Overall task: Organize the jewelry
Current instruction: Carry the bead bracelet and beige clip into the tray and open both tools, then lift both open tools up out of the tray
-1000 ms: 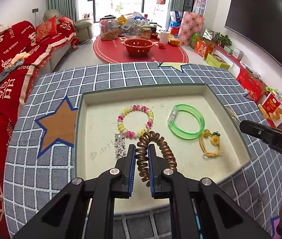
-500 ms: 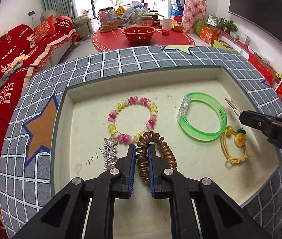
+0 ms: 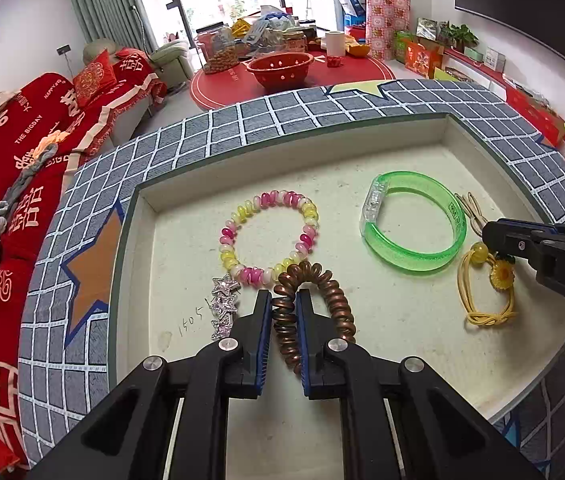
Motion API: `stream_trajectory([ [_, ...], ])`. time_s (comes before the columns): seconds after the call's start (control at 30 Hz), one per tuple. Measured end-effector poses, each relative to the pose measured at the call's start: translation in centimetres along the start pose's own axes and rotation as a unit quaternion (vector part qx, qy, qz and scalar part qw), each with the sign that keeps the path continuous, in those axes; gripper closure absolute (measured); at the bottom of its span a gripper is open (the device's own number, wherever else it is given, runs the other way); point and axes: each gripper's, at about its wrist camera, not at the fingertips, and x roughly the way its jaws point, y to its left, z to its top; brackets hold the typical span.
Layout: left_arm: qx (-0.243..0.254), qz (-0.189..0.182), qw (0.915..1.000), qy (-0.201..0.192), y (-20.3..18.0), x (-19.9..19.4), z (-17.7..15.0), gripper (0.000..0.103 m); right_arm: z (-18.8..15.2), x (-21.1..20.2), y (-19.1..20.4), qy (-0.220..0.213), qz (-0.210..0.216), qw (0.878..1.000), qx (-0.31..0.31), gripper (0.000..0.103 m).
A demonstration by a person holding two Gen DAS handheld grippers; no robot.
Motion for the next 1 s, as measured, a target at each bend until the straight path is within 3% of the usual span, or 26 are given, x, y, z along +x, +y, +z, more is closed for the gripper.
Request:
stream_trajectory([
  [0.13, -0.007, -0.002, 0.9999, -0.01, 0.4, -0.7, 0.0, 0.078, 0.1, -0.8, -0.5, -0.003, 0.024, 0.999, 0.023, 0.091],
  [0.2, -0.01, -0.001, 0.9998, -0.015, 0.6, -1.1, 0.0, 0.078, 0.0, -1.7, -0.5, -0.012, 0.035, 0.999, 0.031, 0.081],
  [0.27, -0.01, -0.002, 0.9998, -0.018, 0.7, -1.3, 0.1, 0.078, -0.1, -2.5, -0.4, -0.022, 0.04, 0.998, 0.034, 0.053],
  [0.57, -0.014, 0.002, 0.9995, -0.027, 0.9, -2.1, 0.3, 0.078, -1.3, -6.4, 0.0, -0.05, 0.058, 0.996, 0.047, 0.051],
  [0.6, -0.016, 0.002, 0.9995, -0.028, 1.0, -2.2, 0.3, 0.074, -1.5, -6.9, 0.0, -0.052, 0.058, 0.996, 0.048, 0.051],
  [0.63, -0.018, 0.002, 0.9995, -0.028, 1.1, -2.2, 0.3, 0.039, -1.7, -7.2, -0.1, -0.053, 0.059, 0.996, 0.048, 0.051],
  [0.67, -0.022, 0.005, 0.9993, -0.029, 1.2, -2.4, 0.3, 0.015, -1.9, -7.6, -0.2, -0.054, 0.059, 0.996, 0.048, 0.051],
  [0.7, -0.031, 0.013, 0.9985, -0.043, 1.4, -2.9, 0.2, 0.0, -2.1, -7.9, -0.3, -0.054, 0.059, 0.996, 0.048, 0.051],
  [0.9, -0.019, 0.012, 0.9976, -0.065, 1.5, -5.0, 0.0, 0.0, -3.7, -9.6, -1.2, -0.054, 0.055, 0.995, 0.058, 0.046],
  [1.0, -0.019, 0.012, 0.9969, -0.076, 1.7, -6.4, -0.5, 0.0, -4.5, -10.4, -1.6, -0.057, 0.062, 0.994, 0.066, 0.022],
])
